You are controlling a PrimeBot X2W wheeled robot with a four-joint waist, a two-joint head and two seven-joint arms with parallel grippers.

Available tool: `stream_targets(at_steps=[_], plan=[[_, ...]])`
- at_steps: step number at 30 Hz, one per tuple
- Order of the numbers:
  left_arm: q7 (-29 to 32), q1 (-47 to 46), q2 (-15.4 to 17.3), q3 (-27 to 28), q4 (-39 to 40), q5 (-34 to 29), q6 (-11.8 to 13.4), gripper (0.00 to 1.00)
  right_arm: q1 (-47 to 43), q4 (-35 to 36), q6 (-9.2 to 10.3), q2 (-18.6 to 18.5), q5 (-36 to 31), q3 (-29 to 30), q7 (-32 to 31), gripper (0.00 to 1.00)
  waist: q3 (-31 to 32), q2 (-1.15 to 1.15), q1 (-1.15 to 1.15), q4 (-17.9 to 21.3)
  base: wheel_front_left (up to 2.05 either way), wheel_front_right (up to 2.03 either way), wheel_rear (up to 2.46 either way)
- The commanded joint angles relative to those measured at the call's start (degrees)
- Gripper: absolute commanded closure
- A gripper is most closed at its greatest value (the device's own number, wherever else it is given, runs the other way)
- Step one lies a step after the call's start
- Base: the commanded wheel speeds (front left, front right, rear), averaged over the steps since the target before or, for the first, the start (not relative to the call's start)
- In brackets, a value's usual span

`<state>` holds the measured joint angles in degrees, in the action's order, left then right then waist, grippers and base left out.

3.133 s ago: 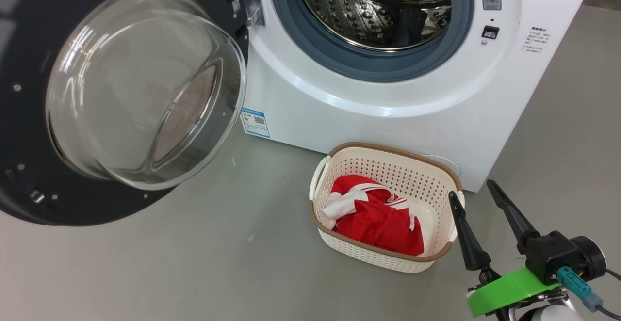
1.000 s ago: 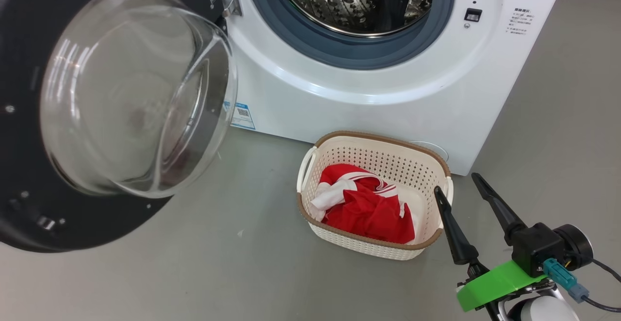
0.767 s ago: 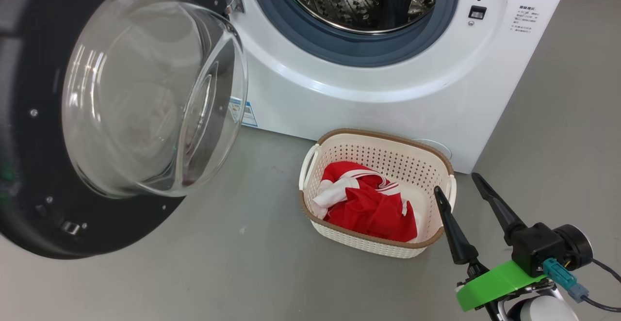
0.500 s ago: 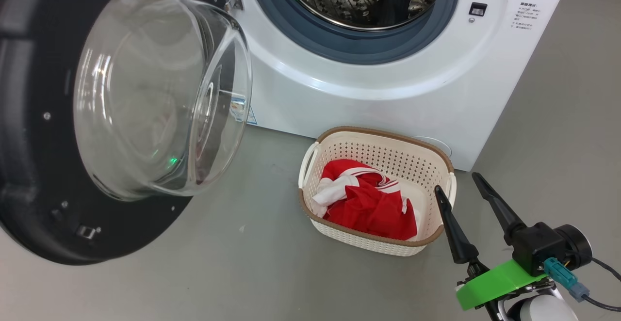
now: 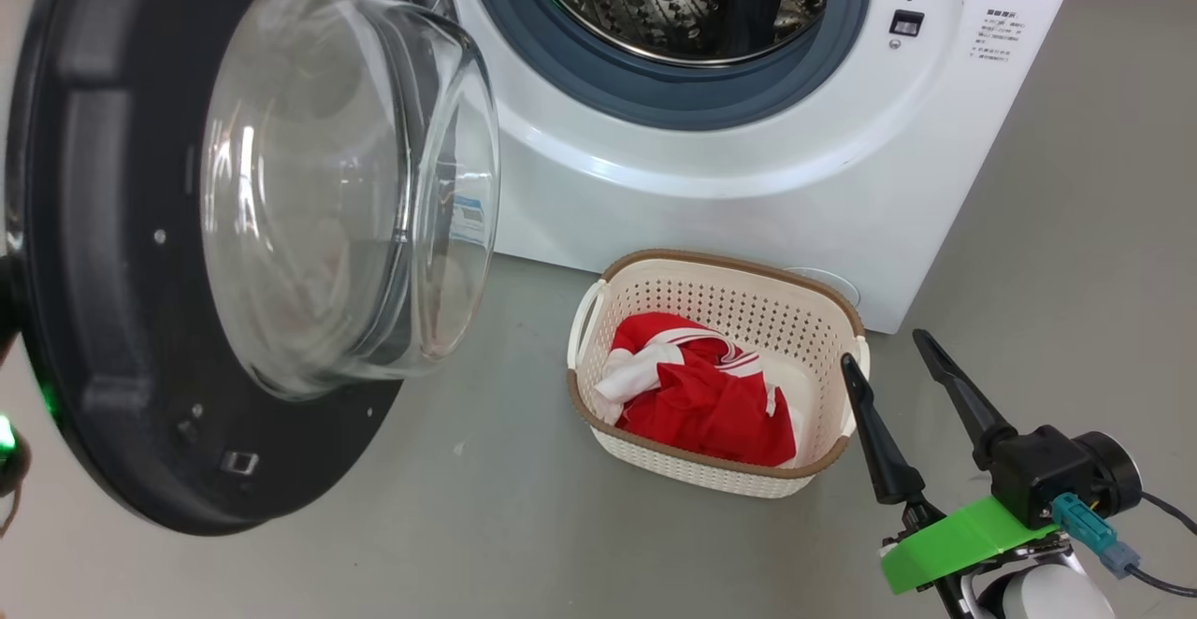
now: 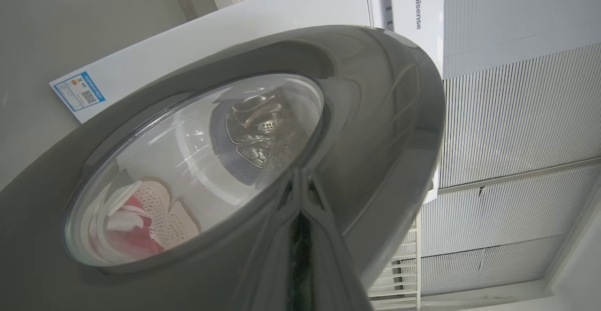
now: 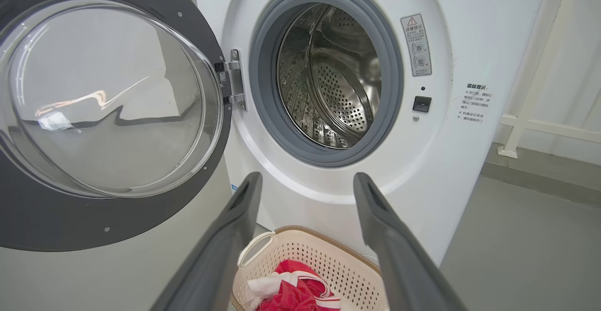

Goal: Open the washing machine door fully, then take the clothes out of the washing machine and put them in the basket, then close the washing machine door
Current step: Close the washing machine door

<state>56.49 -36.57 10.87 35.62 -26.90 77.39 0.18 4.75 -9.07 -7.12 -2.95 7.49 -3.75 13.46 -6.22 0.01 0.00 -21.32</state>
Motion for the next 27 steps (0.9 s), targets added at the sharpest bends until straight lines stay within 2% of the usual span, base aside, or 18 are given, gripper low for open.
stream_targets(at_steps=[1, 6, 15, 27], plan=[[1.2, 0.7, 1.7, 1.2, 3.1, 1.1, 0.9, 1.00, 1.7, 1.2, -0.36, 0.1, 0.8, -1.3, 0.7, 0.00, 0.1, -0.01, 0.00, 0.1, 0.00, 0.00, 0.00], [2.3, 2.3, -0.4, 1.7, 8.6, 2.3, 4.6, 1.00, 1.7, 0.9, -0.36, 0.1, 1.1, -1.6, 0.8, 0.00, 0.4, -0.01, 0.00, 0.6, 0.00, 0.00, 0.00], [3.9, 4.9, -3.7, 0.4, 16.3, 2.6, 8.6, 1.00, 1.5, 0.5, -0.36, 0.1, 1.7, -1.9, 1.1, 0.00, 0.4, -0.01, 0.00, 2.2, 0.00, 0.00, 0.00], [4.5, 6.5, -6.3, -1.8, 20.4, 3.3, 9.7, 1.00, 2.2, 0.4, -0.36, 0.1, 2.0, -1.9, 1.4, 0.00, -0.6, -0.01, 0.00, 4.2, 0.00, 0.00, 0.00]])
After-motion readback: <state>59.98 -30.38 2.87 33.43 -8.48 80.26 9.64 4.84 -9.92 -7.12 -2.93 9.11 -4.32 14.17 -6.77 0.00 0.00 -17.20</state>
